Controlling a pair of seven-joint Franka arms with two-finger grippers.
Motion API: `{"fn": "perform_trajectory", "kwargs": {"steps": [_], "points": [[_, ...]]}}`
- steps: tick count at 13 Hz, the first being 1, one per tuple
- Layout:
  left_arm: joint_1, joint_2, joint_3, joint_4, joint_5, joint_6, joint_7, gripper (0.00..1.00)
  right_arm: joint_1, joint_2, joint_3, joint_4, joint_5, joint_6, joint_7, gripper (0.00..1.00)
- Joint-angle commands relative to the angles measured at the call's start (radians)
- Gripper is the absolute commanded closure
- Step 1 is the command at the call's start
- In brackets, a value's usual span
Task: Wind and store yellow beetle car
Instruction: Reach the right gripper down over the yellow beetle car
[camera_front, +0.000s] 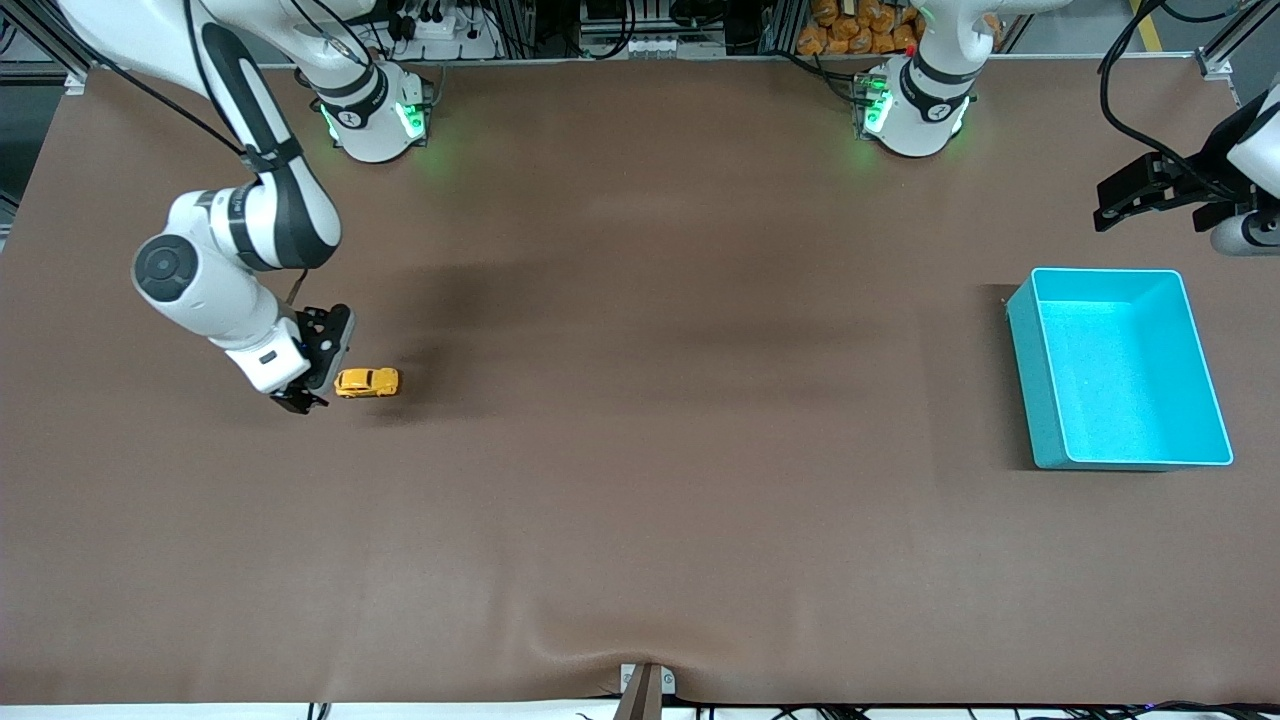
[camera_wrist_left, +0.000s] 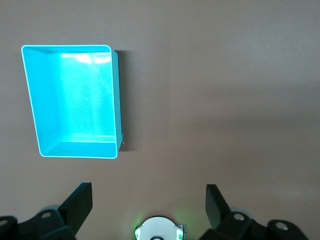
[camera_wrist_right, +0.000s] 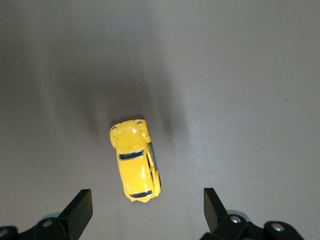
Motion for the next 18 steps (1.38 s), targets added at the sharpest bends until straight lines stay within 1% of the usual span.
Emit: {"fn": "perform_trajectory", "kwargs": {"steps": [1,3,6,7,11,12,14,16,18], "points": [[0.002,-0.007,0.001,0.003,-0.001,-0.002,0.002,0.0,0.031,0.042,0.001,-0.011,-0.108,0.058,-0.017,0.02],[0.0,-0.007,0.001,0.003,-0.001,-0.001,0.002,0.0,0.033,0.076,0.003,-0.008,-0.115,0.066,-0.017,0.06],[-0.006,-0.005,0.001,0.003,-0.001,-0.001,0.002,0.0,0.032,0.113,0.001,-0.009,-0.115,0.114,-0.017,0.07],[-0.006,-0.005,0.001,0.003,0.002,-0.001,0.002,0.0,0.032,0.116,0.001,-0.011,-0.116,0.118,-0.017,0.12],[-0.006,-0.005,-0.001,0.003,0.008,-0.001,0.002,0.0,0.032,0.137,0.001,-0.012,-0.118,0.138,-0.017,0.22],[-0.006,-0.005,-0.001,0.003,0.008,-0.001,0.002,0.0,0.032,0.137,0.001,-0.014,-0.118,0.138,-0.017,0.26],[-0.006,-0.005,-0.001,0.003,0.008,-0.001,0.002,0.0,0.032,0.137,0.001,-0.014,-0.119,0.138,-0.017,0.28],[-0.006,-0.005,-0.001,0.003,0.008,-0.001,0.002,0.0,0.032,0.139,0.001,-0.015,-0.119,0.138,-0.017,0.32],[-0.006,-0.005,-0.001,0.003,0.008,-0.001,0.002,0.0,0.032,0.139,0.001,-0.015,-0.119,0.138,-0.017,0.35]]}}
